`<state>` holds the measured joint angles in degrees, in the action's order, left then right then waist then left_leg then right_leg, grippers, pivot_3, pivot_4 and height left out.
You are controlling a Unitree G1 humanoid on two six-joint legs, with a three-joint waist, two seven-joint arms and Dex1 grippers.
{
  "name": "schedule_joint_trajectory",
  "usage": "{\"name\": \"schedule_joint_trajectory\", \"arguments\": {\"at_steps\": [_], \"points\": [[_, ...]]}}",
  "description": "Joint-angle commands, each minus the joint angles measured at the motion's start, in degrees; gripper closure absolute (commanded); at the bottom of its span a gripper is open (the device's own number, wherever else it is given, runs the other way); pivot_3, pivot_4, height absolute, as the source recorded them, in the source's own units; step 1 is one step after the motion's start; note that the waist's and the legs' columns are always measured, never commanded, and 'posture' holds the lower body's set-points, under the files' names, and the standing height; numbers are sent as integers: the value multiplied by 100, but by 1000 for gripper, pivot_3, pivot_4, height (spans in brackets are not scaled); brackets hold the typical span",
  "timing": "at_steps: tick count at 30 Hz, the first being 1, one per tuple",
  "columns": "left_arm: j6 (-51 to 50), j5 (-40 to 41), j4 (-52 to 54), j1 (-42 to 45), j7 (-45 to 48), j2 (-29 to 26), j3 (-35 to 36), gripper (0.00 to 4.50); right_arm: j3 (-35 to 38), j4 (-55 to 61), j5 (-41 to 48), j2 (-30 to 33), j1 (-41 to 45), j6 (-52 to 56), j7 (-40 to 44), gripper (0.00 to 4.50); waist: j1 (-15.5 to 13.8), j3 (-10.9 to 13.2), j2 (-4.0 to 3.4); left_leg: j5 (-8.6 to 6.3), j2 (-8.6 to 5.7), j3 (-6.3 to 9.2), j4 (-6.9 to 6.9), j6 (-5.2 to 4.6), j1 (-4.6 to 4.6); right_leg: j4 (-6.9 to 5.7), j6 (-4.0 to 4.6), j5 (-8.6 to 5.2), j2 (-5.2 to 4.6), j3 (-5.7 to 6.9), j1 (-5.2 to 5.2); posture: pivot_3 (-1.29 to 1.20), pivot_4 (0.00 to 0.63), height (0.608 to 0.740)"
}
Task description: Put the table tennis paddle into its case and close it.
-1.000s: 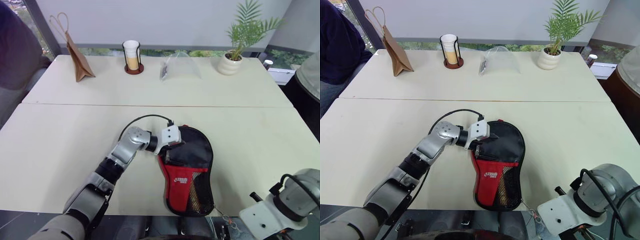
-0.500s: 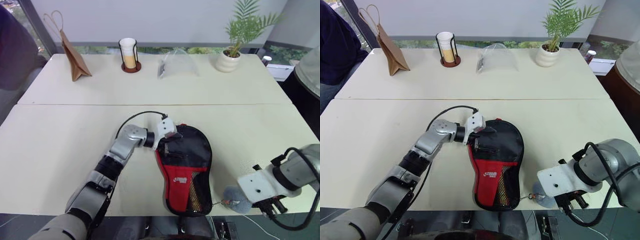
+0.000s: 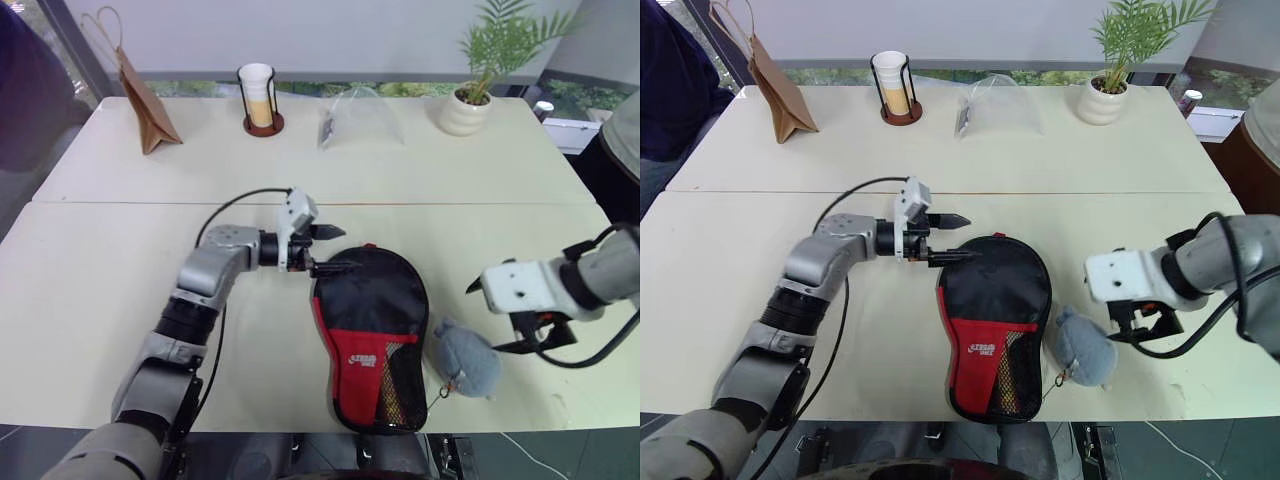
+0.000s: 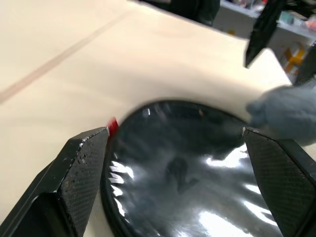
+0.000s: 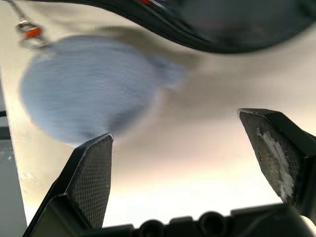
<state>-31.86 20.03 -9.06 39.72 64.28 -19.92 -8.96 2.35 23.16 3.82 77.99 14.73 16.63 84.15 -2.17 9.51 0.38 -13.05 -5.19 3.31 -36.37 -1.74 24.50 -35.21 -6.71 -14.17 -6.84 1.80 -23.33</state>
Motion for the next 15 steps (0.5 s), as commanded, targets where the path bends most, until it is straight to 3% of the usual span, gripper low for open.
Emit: {"name": "schedule_joint_trajectory", "arguments": {"at_steps": [1, 7, 15], "points": [[-171, 348, 323, 157, 154, -203, 293, 0, 345, -156, 336, 109, 281, 149, 30, 76, 2, 1, -2, 1, 1, 0, 2, 1, 0, 0, 0, 0, 1, 0, 0, 0, 150, 734], [-617, 870, 1012, 22, 339, -930, 673, 0, 619, -282, 1176, -50, 755, 1067, -61, 76, 3, 22, -13, 5, 3, 2, 5, 6, 0, -9, 1, 1, 2, -1, -6, 0, 150, 734], [-1349, 1427, 2176, -540, 63, -1835, 1206, 0, 1137, -142, 2010, -396, 730, 1992, -604, 76, -6, 30, -18, 5, 1, 2, 7, 6, 0, -8, 4, 2, -1, -4, -6, 0, 150, 734]]}}
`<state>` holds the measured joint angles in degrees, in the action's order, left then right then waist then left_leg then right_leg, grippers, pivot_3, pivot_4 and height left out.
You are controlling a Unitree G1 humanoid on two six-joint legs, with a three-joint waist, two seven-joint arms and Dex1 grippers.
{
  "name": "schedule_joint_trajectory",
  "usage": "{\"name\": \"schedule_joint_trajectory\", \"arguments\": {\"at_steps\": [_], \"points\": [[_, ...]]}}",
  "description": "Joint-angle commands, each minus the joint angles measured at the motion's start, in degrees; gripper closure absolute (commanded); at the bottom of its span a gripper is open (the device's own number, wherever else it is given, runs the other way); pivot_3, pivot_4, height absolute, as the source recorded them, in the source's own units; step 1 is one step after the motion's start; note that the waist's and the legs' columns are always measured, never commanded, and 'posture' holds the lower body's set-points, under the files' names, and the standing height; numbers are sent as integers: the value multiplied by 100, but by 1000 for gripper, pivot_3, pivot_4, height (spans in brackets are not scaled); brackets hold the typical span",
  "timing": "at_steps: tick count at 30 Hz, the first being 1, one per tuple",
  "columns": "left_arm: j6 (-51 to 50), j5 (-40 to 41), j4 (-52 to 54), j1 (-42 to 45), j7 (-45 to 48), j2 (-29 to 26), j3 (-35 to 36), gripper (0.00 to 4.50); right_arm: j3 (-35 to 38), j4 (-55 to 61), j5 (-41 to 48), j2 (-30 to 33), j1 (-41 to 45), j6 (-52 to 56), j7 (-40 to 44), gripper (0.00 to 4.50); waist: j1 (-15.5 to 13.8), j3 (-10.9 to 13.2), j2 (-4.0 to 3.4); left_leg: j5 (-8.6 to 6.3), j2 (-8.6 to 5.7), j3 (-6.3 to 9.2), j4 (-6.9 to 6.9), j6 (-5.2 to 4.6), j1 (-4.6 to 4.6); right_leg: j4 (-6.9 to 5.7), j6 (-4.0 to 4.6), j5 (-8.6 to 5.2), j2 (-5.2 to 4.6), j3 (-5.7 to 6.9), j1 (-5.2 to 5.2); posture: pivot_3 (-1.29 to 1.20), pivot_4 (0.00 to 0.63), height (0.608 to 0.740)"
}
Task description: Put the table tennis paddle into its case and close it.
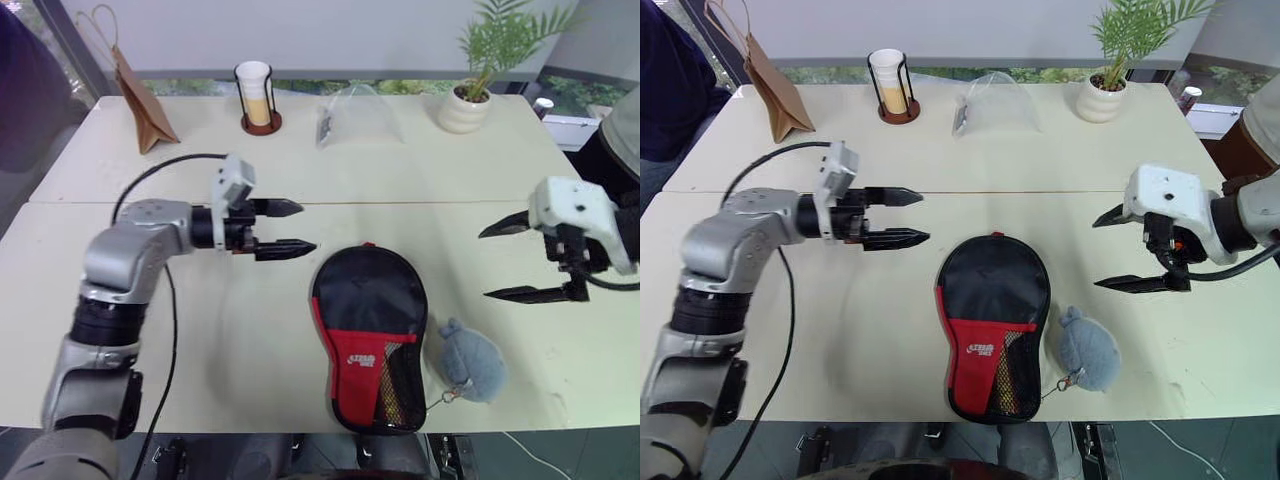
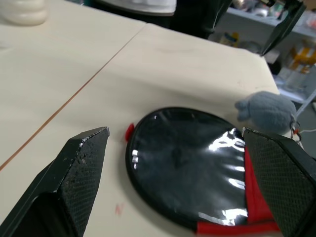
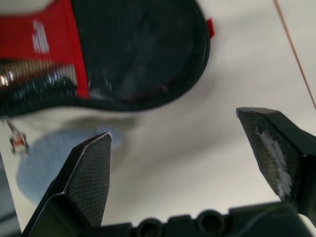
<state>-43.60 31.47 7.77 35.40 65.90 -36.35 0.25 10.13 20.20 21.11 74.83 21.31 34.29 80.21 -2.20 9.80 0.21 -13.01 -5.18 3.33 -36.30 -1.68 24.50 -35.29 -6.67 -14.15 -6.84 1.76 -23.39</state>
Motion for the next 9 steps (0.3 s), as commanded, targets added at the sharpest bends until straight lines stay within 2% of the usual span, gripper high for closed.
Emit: {"name": "schedule_joint_trajectory", "arguments": {"at_steps": [1, 9], "points": [[-231, 343, 589, -173, -131, -261, 332, 0, 394, 172, 347, -111, 62, 289, -283, 76, 0, 0, 0, 0, 1, 0, 0, 1, 0, -1, 1, 0, 0, 0, -1, 0, 150, 734], [-828, 997, 1430, -771, -563, -834, 892, 0, 443, 426, 685, -459, -70, 652, -901, 76, 5, 5, -4, 6, 2, -1, -1, 11, -1, -6, 24, -4, 2, -2, -3, 0, 150, 734]]}}
